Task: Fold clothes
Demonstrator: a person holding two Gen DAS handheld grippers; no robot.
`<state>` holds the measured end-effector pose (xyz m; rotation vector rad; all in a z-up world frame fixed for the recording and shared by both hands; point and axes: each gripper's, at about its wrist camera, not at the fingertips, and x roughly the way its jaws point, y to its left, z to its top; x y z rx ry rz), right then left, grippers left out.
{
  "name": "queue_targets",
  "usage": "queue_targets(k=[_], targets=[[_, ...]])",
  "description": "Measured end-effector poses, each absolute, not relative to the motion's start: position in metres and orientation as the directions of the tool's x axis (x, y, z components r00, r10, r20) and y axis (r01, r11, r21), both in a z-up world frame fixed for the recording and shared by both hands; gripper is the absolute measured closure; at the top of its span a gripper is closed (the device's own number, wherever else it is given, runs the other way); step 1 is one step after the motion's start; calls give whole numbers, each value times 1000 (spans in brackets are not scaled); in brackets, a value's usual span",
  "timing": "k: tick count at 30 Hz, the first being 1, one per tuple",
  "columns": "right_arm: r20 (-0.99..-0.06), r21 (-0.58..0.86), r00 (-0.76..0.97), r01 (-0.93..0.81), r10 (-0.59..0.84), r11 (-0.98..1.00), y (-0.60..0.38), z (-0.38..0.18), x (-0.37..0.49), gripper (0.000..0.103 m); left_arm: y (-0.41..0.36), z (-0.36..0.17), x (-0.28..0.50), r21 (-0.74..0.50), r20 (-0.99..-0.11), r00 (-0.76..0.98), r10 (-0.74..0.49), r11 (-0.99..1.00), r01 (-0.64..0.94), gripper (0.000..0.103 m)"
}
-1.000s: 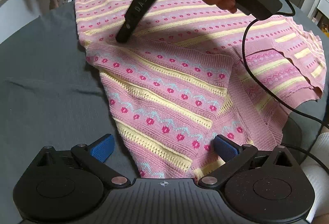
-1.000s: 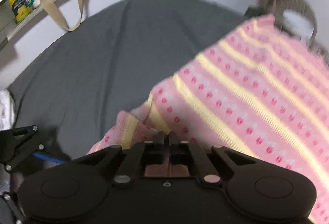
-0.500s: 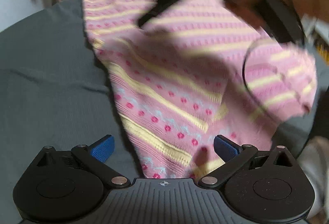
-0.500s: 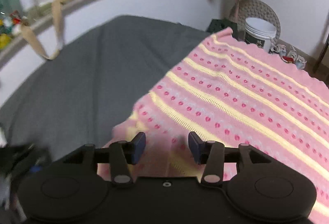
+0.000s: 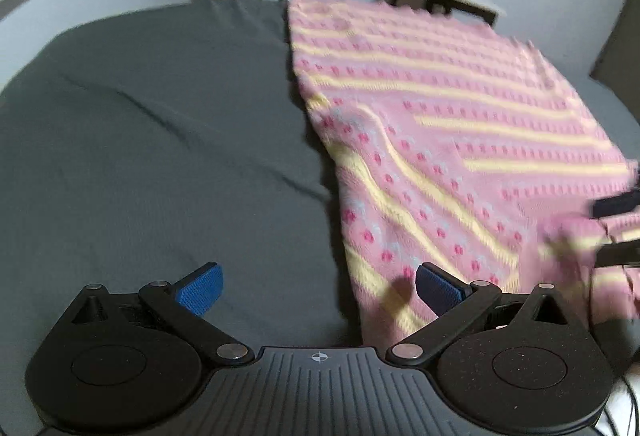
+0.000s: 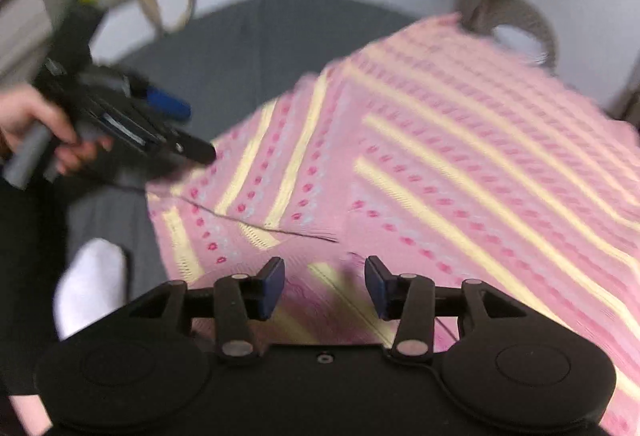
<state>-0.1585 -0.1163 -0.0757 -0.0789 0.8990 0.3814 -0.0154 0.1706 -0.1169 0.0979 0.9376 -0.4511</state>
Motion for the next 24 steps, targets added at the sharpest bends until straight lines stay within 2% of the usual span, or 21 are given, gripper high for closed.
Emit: queue_targets(k=[1, 2, 3, 6, 9, 11, 13, 15, 17, 21, 22, 23, 24], targets=[[-760, 90, 593, -308, 265, 947, -132, -66, -167, 51, 172, -113, -16, -121, -777, 530, -340, 907, 404, 0], [-747, 89, 625, -245, 227, 965, -151, -57, -174, 40, 172, -109, -18, -132, -756, 552, -352, 908, 398, 0], [-731, 86, 660, -162, 173, 983, -172, -47, -186, 36, 172, -105, -19, -145, -735, 570, -368, 906, 398, 0], [-701, 130, 712, 93, 25, 987, -245, -25, -218, 33, 173, -94, -26, -190, -669, 613, -421, 894, 406, 0], [-710, 235, 693, 401, -126, 885, -326, -27, -248, 32, 174, -88, -30, -243, -629, 624, -464, 879, 409, 0], [-754, 321, 635, 582, -170, 748, -379, -41, -267, 38, 176, -87, -31, -277, -620, 620, -481, 873, 401, 0], [-821, 322, 547, 683, -166, 656, -415, -66, -277, 42, 175, -86, -33, -289, -622, 618, -480, 875, 389, 0], [-871, 255, 456, 736, -182, 627, -434, -89, -278, 42, 173, -86, -34, -274, -630, 623, -464, 883, 381, 0], [-901, 249, 402, 788, -163, 563, -449, -111, -282, 42, 171, -85, -35, -266, -632, 627, -455, 887, 376, 0], [-907, 380, 420, 849, -32, 368, -475, -149, -291, 49, 165, -82, -40, -288, -628, 627, -460, 887, 362, 0], [-902, 402, 431, 850, -11, 340, -477, -156, -292, 56, 163, -81, -40, -296, -626, 628, -461, 886, 356, 0], [-897, 423, 443, 849, 10, 318, -478, -162, -294, 71, 162, -79, -40, -307, -622, 632, -463, 886, 348, 0], [-888, 447, 459, 842, 33, 301, -479, -168, -294, 78, 160, -78, -39, -319, -616, 636, -465, 885, 339, 0]])
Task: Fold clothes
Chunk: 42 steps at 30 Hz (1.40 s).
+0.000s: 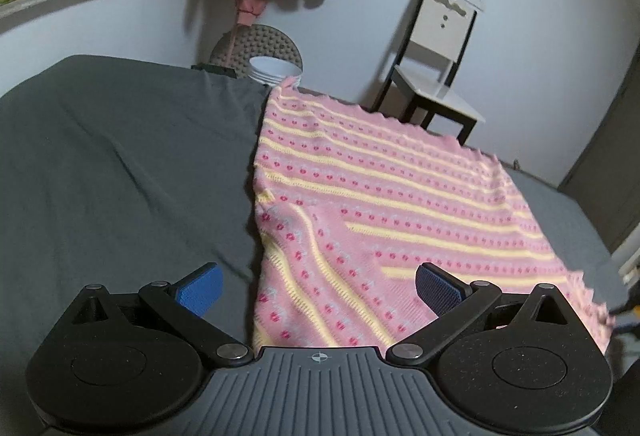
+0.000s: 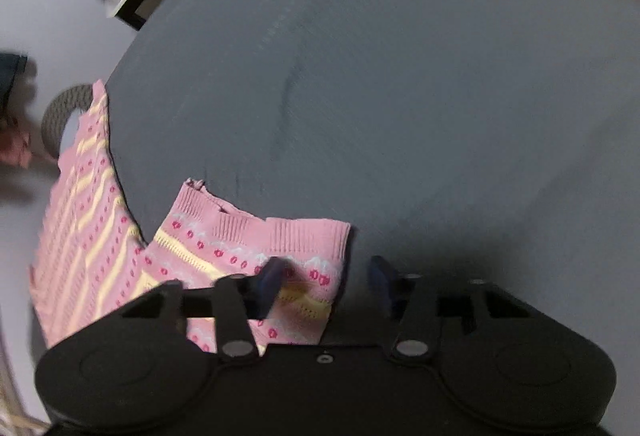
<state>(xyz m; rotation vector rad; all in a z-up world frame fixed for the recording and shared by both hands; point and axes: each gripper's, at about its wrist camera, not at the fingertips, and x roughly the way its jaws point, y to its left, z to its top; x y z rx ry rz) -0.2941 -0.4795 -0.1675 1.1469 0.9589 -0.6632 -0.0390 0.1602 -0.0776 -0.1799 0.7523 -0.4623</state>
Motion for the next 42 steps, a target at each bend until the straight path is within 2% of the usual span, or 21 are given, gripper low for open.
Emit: queue_targets(k=[3, 5, 7, 10, 16, 19, 24, 28, 29, 31, 33, 34, 35, 37, 39, 41, 42], targets=[[-859, 507, 507, 824, 69, 253, -483, -178, -298, 83, 153, -73, -35, -370, -591, 643, -487, 872, 320, 0], [-831, 553, 550, 801, 80, 228, -486, -181, -303, 97, 147, -73, -32, -402, -566, 645, -514, 855, 328, 0], [-817, 560, 575, 779, 36, 283, -482, -166, -303, 97, 141, -75, -29, -412, -555, 643, -528, 846, 339, 0], [-811, 504, 585, 708, -11, 495, -459, -129, -283, 97, 139, -84, -29, -386, -576, 633, -518, 854, 348, 0], [-776, 462, 627, 498, 63, 734, -378, -77, -202, 97, 151, -94, -25, -350, -617, 625, -478, 878, 326, 0], [-793, 430, 600, 427, 107, 795, -336, -80, -148, 97, 160, -95, -20, -385, -609, 629, -483, 874, 297, 0], [-869, 321, 481, 374, 114, 870, -282, -117, -85, 97, 165, -105, -13, -403, -622, 615, -484, 872, 278, 0], [-918, 239, 382, 321, 106, 916, -258, -134, -86, 91, 163, -111, -11, -400, -632, 600, -491, 869, 290, 0], [-917, 244, 383, 311, 114, 919, -254, -133, -88, 81, 162, -111, -11, -406, -629, 596, -500, 864, 297, 0], [-891, 281, 433, 285, 139, 917, -254, -119, -100, 68, 160, -108, -12, -415, -609, 596, -524, 851, 323, 0], [-876, 263, 464, 230, 131, 937, -254, -101, -117, 67, 156, -105, -14, -414, -594, 597, -540, 841, 348, 0], [-887, 205, 450, 177, 106, 963, -251, -94, -125, 67, 153, -103, -15, -410, -591, 597, -543, 839, 358, 0], [-899, 137, 431, 117, 74, 984, -247, -88, -131, 67, 151, -102, -15, -405, -589, 596, -545, 838, 366, 0], [-938, -89, 342, -61, -63, 994, -234, -87, -147, 67, 146, -99, -18, -394, -586, 592, -553, 833, 388, 0], [-952, -211, 261, -179, -161, 961, -226, -92, -163, 67, 142, -97, -22, -380, -582, 588, -561, 827, 413, 0], [-963, -161, 246, -187, -113, 969, -230, -85, -176, 67, 141, -97, -25, -362, -589, 589, -554, 832, 421, 0], [-963, -72, 267, -153, -29, 986, -234, -74, -183, 67, 141, -96, -25, -356, -592, 590, -549, 835, 420, 0]])
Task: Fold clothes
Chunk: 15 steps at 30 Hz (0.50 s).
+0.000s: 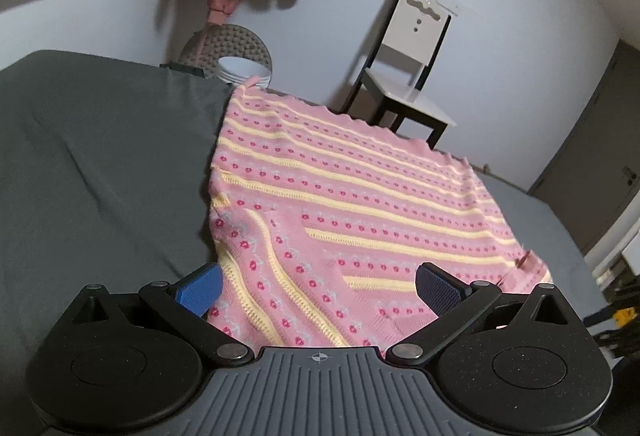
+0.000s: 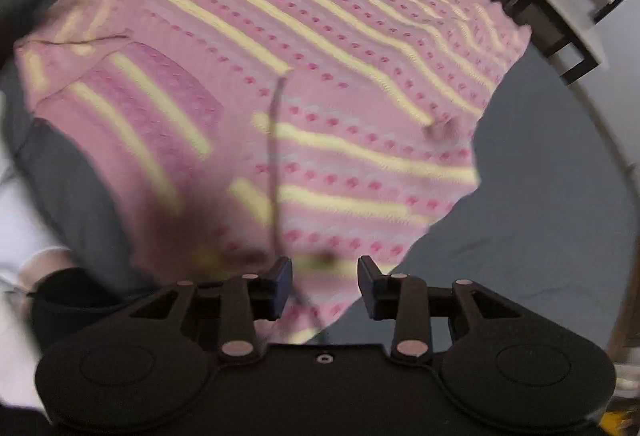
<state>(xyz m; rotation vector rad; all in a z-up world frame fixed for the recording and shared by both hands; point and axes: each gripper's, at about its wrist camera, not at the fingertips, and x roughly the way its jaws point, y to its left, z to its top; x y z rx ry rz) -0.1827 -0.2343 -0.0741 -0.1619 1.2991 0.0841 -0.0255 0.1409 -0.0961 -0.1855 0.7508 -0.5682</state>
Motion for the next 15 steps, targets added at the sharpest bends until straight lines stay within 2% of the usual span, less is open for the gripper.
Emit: queue_targets(k=[2, 5, 9, 15], targets=[[-930, 111, 344, -69, 128, 991, -246, -51, -192, 65, 143, -95, -27, -352, -597, 591, -543, 839, 415, 0], [-893, 160, 427, 8, 141, 987, -254, -35, -197, 61, 143, -93, -27, -358, -593, 593, -545, 838, 412, 0], [-923, -116, 378, -79, -78, 990, -231, -60, -192, 61, 139, -91, -30, -380, -576, 580, -576, 817, 435, 0], [-862, -359, 467, -290, -196, 887, -182, -103, -187, 61, 135, -84, -50, -465, -512, 511, -691, 723, 512, 0]])
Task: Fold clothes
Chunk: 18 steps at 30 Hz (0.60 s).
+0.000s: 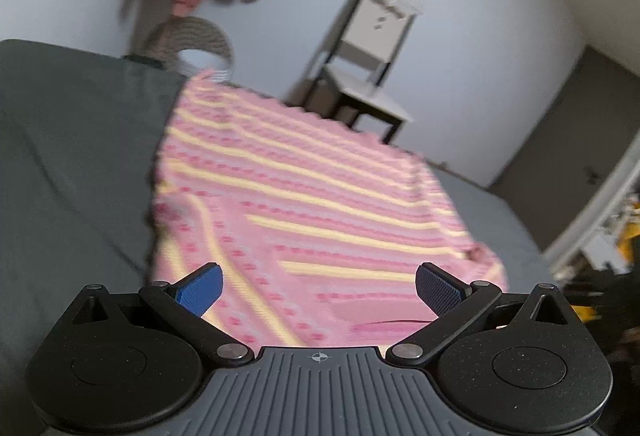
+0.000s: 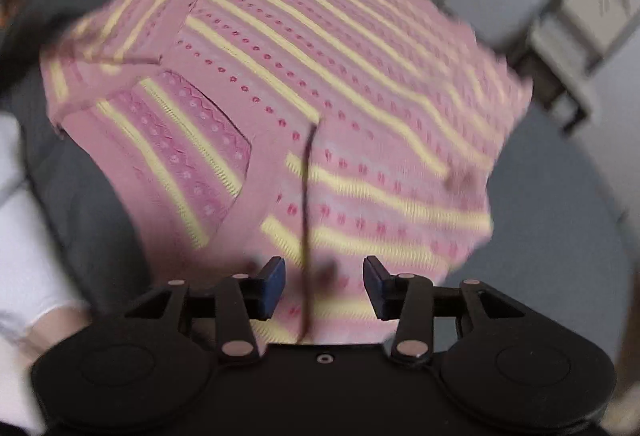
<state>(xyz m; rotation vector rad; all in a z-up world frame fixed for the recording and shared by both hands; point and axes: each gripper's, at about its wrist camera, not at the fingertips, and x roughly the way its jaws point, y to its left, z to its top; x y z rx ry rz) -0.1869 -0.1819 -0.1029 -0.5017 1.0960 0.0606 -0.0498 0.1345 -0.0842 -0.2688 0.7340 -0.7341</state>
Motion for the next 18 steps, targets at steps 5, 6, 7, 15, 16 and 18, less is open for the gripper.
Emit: queue_targets(k=[5, 6, 7, 15, 16, 18], targets=[[-765, -519, 584, -310, -271, 797, -163, -143, -189, 60, 110, -73, -59, -533, -466, 497, -732, 681, 503, 0], [-729, -567, 614, -296, -302, 769, -161, -150, -192, 60, 99, -72, -60, -553, -468, 482, -740, 671, 493, 0], [-694, -609, 640, -278, -329, 742, -160, -154, -195, 60, 87, -71, -60, -573, -477, 458, -751, 660, 485, 0], [-657, -611, 712, -309, -249, 729, -162, -156, -203, 83, -27, -98, -53, -666, -563, 342, -753, 658, 352, 0], [-656, -602, 718, -311, -233, 736, -163, -154, -205, 92, -42, -103, -51, -671, -574, 325, -751, 659, 340, 0], [-655, -582, 727, -311, -207, 751, -165, -151, -207, 96, -69, -112, -47, -649, -612, 303, -730, 683, 334, 1]])
